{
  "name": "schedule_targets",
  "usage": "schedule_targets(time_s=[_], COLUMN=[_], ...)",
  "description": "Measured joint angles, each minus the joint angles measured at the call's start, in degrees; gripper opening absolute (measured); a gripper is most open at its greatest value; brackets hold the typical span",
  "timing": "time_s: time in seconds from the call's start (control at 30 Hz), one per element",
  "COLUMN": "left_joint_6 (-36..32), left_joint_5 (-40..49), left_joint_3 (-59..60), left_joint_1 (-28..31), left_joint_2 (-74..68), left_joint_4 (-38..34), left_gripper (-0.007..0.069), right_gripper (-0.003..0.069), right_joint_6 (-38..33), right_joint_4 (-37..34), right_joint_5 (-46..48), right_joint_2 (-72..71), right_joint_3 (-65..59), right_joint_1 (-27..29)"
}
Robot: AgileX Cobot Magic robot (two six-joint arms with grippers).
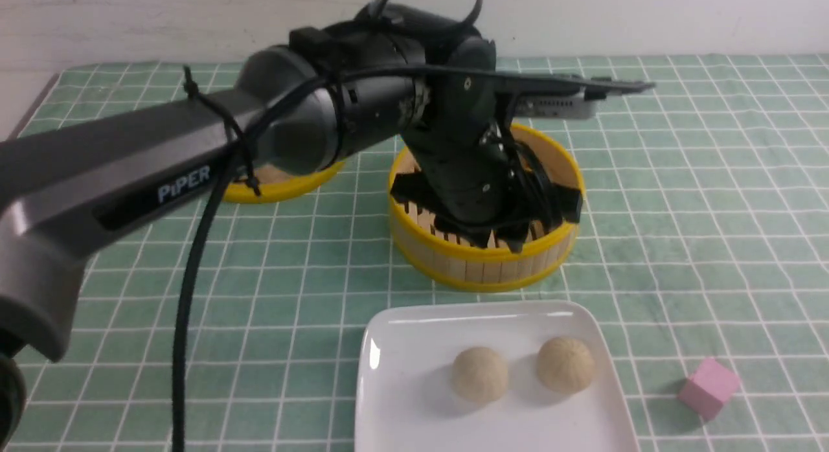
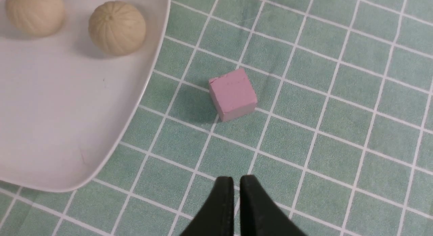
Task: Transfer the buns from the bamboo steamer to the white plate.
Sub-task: 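Reach into the bamboo steamer and grasp a bun with the left gripper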
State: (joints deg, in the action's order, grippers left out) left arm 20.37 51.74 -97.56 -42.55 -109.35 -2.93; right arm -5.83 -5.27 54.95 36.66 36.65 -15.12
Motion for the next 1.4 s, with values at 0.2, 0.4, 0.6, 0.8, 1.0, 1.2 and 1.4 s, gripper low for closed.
schedule_targets(time_s=[0.2,0.4,0.6,0.8,1.0,1.2,1.4], left_joint_6=[0.12,-1.96,-2.43,-2.43,-2.43,-2.46,-2.46], left_joint_5=[0.9,-0.01,-5.37,-11.13,-13.83,-15.18,-14.39], left_joint_3=[-8.94,-16.43,-19.89,-20.08,-20.08,-20.08,-20.12], left_joint_1=[7.31,10.85,10.85,10.85,10.85,10.85,10.85], left_joint_2=[-5.46,-13.33,-18.22,-21.39,-23.01,-24.91,-25.27], left_joint_4=[-3.69,-7.22,-7.01,-2.16,-0.39,0.18,0.36], left_gripper=[0.001,0.0011,0.0128,0.0343,0.0434,0.0421,0.0225], right_gripper=[0.0062,0.0071,0.0076,0.0084,0.009,0.0098,0.0104], right_joint_6=[0.0,0.0,0.0,0.0,0.0,0.04,0.04], right_joint_4=[0.0,0.0,0.0,0.0,0.0,0.0,0.0], right_joint_5=[-0.06,-0.36,-1.06,-1.12,-1.33,-2.24,-2.88], right_joint_2=[0.0,0.0,0.0,0.0,0.0,0.0,0.0], right_joint_3=[0.0,0.0,0.0,0.0,0.0,0.0,0.0], right_joint_1=[0.0,0.0,0.0,0.0,0.0,0.0,0.0])
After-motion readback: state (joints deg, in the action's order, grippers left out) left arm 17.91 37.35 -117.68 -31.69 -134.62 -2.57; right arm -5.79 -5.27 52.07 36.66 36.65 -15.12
